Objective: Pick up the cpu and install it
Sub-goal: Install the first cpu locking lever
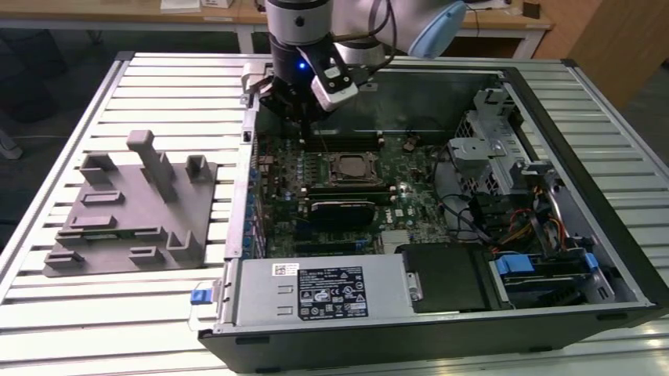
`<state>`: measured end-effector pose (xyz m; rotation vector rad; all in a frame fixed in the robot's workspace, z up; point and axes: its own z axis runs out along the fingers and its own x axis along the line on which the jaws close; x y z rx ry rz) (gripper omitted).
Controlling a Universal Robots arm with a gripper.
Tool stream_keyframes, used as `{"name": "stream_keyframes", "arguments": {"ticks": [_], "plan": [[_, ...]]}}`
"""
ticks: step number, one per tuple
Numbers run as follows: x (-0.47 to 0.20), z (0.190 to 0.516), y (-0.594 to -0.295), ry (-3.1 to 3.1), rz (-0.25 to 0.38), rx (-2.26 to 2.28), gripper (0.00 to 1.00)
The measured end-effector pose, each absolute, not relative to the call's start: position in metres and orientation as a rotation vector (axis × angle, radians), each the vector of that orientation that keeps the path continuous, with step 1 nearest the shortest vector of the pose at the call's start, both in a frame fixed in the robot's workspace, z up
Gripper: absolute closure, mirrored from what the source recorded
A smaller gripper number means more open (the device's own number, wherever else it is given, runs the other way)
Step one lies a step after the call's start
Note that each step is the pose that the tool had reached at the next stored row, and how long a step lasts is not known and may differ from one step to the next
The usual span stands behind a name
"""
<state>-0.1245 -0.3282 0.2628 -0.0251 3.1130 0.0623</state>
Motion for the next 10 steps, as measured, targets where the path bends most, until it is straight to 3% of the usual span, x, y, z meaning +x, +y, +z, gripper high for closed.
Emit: {"name": "stream_keyframes", "arguments": {"ticks": [10], "plan": [[-0.124,0.257,-0.314,3.113,0.063,-0.025,0.89]]}}
